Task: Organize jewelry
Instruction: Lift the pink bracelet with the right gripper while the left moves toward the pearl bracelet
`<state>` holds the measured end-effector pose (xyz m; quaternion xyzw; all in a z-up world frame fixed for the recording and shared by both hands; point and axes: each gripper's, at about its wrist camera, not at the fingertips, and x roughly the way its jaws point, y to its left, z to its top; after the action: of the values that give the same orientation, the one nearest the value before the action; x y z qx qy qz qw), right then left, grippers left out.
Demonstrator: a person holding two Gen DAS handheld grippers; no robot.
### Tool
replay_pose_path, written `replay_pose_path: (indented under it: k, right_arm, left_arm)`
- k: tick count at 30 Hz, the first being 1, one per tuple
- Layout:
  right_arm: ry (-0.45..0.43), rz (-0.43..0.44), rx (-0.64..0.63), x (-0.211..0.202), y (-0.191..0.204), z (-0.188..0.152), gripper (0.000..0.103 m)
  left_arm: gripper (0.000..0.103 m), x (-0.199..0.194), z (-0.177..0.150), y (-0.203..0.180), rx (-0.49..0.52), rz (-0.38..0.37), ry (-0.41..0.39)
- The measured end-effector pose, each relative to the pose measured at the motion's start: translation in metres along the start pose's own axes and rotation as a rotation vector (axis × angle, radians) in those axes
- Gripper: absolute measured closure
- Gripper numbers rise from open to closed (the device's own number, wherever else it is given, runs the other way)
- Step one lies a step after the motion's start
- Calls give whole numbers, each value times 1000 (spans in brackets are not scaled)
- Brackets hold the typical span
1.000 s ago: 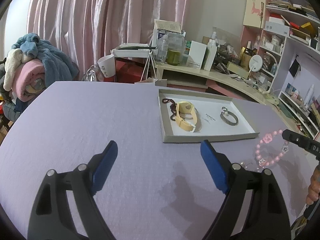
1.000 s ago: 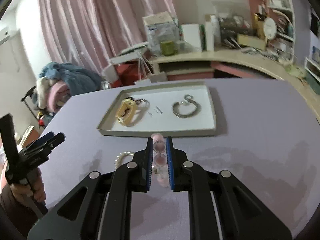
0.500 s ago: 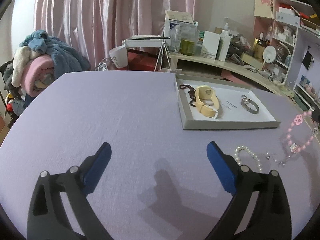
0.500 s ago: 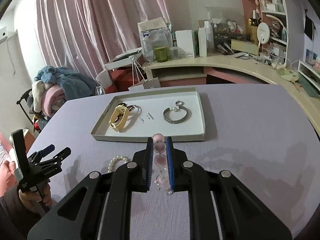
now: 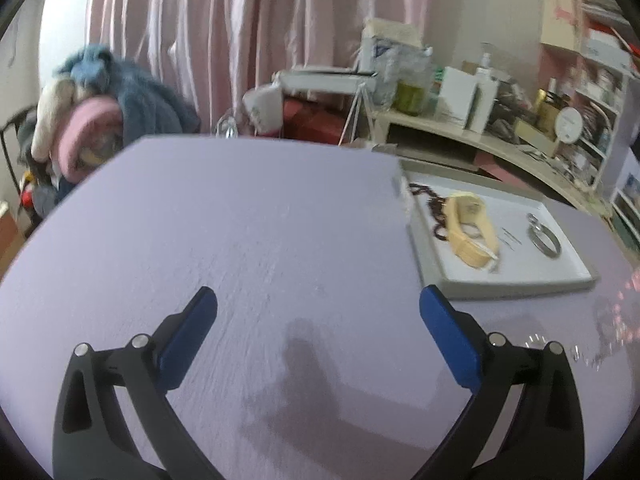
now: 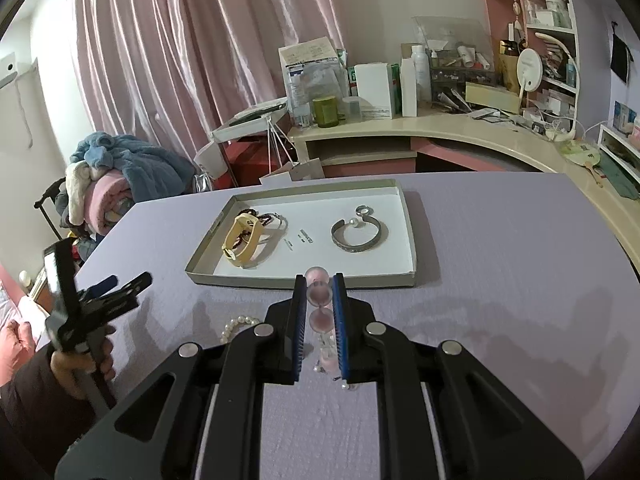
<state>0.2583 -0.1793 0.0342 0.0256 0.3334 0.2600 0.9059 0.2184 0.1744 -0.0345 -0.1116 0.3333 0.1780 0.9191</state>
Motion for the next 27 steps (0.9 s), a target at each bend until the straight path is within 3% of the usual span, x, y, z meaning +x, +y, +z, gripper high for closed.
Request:
replay_pose_path:
  k: [8,12,18,27]
  right_arm:
    - [-6,1,-4,0,2,2,89]
    - [-6,1,-4,0,3,3,89]
    - [-5,2,-3,0,2,2,89]
    - [-11,7,-3,-1,6,5,89]
  left_arm:
    - [2,29,21,12,-84,7,26]
    - [2,46,23,10,-27,15,112]
    - [2,45,23,10,-4,23,102]
    - [2,66,19,5,74,24,221]
